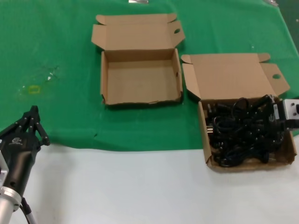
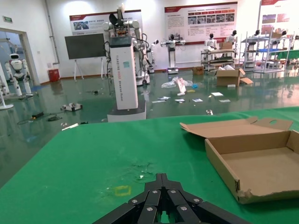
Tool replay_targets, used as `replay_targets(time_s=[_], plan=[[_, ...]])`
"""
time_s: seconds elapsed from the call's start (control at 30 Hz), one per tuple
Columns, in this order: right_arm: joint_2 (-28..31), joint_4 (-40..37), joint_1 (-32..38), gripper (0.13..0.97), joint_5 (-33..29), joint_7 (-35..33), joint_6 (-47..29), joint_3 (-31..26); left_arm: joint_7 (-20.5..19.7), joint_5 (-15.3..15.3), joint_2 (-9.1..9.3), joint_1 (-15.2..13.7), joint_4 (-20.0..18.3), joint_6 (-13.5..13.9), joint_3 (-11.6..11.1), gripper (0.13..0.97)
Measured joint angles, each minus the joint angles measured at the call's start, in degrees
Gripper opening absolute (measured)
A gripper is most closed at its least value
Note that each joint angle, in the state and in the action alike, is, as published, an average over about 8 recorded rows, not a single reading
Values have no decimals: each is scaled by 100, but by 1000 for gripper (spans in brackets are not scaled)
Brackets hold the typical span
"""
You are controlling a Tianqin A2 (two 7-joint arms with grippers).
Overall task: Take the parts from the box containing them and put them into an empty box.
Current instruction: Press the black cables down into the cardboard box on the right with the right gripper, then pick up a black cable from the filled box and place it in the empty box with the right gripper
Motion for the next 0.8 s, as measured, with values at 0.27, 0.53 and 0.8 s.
replay_targets(time_s=[0.27, 0.53, 0.8], plan=[[-1, 29, -23, 325, -22, 7, 18, 28, 0, 0, 0, 0, 0, 0, 0, 144], [102, 251, -96, 228, -18, 146, -2, 83, 0, -1, 0, 0, 0, 0, 0, 144], [299, 710, -45, 191, 21, 561, -147, 190, 0, -1, 0, 0, 0, 0, 0, 144]])
